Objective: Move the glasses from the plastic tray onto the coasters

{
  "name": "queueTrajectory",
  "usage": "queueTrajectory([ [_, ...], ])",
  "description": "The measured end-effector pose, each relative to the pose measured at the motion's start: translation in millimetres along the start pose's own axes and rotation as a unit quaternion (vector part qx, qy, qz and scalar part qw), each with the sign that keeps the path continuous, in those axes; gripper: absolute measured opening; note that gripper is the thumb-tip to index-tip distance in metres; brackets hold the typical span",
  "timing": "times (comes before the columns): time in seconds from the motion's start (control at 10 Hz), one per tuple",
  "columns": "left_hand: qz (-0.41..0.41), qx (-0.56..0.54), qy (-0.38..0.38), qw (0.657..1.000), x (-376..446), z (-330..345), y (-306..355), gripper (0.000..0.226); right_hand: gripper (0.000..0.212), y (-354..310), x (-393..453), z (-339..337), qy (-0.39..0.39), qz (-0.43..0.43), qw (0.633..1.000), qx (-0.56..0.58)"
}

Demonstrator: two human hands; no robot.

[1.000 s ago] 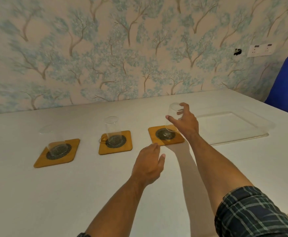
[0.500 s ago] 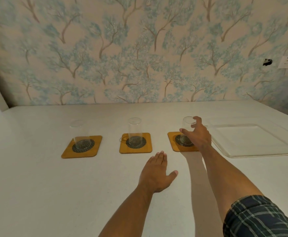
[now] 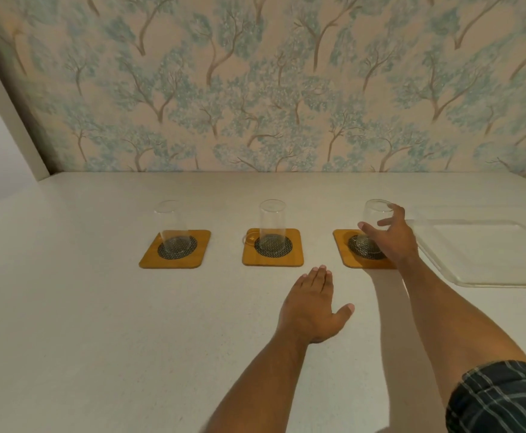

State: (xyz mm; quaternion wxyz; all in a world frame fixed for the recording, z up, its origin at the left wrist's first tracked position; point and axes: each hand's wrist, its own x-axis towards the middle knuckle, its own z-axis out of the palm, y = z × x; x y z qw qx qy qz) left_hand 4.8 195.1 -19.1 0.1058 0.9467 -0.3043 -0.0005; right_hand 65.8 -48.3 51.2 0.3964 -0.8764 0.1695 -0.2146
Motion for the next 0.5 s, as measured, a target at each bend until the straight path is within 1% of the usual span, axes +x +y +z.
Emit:
queueTrajectory([
  [0.1, 0.006, -0.002, 0.002, 1.000, -1, -2, 0, 0.094, 0.105, 2, -3, -3, -0.022, 0.014, 1.000, -0.001],
  [0.2, -0.001, -0.004, -0.003, 1.000, 1, -5, -1, 0.093, 0.100, 4, -21, -2, 0.128, -0.013, 0.991, -0.032],
  [0.3, 0.019, -0.005, -0.013, 1.000, -1, -7, 0, 0.092, 0.077, 4, -37, -1, 0.233, -0.094, 0.967, -0.050],
  [0.4, 0.045, -0.032, 0.060, 0.997, -11, -16, -16, 0.083, 0.050, -8, -61, 18, 0.198, -0.218, 0.953, -0.069],
  [0.5, -0.004, -0.067, 0.153, 0.986, -19, -23, -41, 0.074, 0.042, -12, -70, 35, 0.130, -0.274, 0.948, -0.096],
])
